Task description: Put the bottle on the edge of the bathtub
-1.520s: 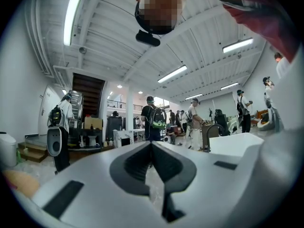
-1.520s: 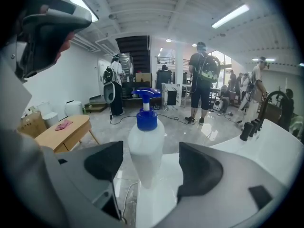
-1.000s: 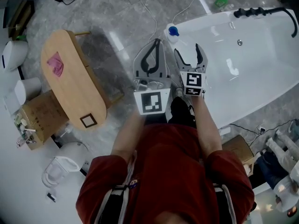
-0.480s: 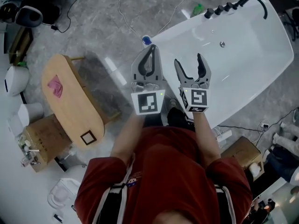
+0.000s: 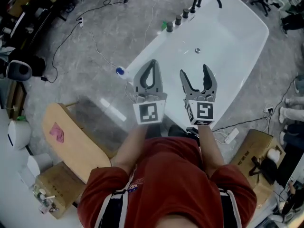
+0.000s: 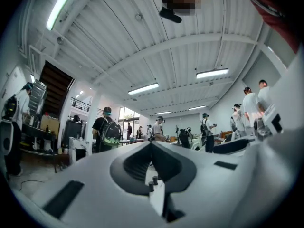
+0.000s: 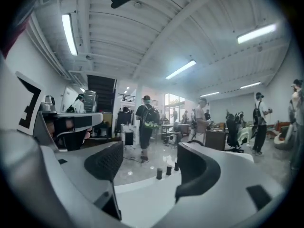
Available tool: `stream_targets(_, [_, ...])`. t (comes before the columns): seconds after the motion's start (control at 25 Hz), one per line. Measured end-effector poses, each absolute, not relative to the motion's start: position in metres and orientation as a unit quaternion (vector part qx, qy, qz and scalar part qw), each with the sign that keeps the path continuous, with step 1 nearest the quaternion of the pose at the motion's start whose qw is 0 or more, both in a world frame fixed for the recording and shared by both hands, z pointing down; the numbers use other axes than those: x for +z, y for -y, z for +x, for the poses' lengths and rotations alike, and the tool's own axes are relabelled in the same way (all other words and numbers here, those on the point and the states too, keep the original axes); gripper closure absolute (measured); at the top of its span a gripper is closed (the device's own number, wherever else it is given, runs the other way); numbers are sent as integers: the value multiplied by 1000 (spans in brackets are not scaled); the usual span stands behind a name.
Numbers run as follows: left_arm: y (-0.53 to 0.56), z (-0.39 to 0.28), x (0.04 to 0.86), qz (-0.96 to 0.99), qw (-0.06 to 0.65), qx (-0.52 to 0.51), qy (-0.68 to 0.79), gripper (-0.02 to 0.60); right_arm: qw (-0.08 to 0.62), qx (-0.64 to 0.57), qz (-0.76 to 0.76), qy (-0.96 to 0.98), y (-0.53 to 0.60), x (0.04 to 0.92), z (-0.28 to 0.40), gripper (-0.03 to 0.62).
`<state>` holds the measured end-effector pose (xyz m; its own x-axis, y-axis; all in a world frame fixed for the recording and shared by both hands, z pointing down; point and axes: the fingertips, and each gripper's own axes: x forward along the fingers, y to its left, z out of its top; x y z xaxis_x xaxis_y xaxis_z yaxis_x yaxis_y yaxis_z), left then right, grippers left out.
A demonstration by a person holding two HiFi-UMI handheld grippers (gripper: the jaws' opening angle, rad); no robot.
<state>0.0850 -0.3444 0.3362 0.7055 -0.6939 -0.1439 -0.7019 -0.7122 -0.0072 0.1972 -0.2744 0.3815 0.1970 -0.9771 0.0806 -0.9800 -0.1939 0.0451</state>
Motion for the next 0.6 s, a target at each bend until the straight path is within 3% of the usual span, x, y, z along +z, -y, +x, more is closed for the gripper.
stream_targets(0.6, [271,249,300,-981,15,63,-185,566,28,-24,904,427,145,305,340,237])
